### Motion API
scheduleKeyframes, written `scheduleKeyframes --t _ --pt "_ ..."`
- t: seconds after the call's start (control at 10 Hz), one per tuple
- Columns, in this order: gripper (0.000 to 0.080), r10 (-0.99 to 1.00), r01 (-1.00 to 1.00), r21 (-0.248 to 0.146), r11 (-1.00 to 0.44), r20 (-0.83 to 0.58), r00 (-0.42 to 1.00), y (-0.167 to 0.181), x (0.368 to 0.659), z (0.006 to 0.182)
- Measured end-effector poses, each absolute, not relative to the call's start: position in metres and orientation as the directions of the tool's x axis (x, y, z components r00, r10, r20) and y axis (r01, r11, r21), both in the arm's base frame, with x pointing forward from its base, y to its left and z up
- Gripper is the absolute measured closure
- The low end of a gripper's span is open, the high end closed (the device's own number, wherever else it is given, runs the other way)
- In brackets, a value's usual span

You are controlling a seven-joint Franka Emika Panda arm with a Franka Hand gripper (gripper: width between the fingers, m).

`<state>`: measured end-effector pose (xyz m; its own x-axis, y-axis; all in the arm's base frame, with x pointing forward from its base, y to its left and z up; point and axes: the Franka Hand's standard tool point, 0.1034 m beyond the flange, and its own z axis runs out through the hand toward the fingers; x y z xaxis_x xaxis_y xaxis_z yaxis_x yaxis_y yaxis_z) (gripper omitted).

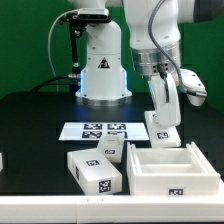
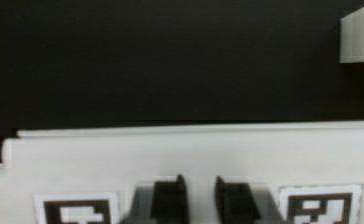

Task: Assemble cabinet

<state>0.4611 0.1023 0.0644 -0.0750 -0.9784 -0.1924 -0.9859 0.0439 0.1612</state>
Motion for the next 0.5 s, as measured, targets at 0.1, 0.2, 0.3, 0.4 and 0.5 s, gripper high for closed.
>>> scheduleKeyframes --t 0.1,0.2,0.3,0.4,0.5 --pt "0.0732 -0.974 -0.986 0.149 0.071 -0.204 -0.101 0.1026 0.4628 0.067" --pt "0.0732 -0.969 -0.987 0.116 0.106 -0.212 -0.129 0.1 0.465 0.0703" --pt "0.0732 -0.966 -0.988 0.095 0.123 -0.217 -0.141 0.0977 0.4662 0.072" --pt "0.0732 -0.962 -0.987 0.072 0.145 -0.223 -0.158 0.0955 0.4694 0.0729" --pt "0.0732 -0.961 -0.986 0.062 0.154 -0.223 -0.164 0.0945 0.4702 0.0725"
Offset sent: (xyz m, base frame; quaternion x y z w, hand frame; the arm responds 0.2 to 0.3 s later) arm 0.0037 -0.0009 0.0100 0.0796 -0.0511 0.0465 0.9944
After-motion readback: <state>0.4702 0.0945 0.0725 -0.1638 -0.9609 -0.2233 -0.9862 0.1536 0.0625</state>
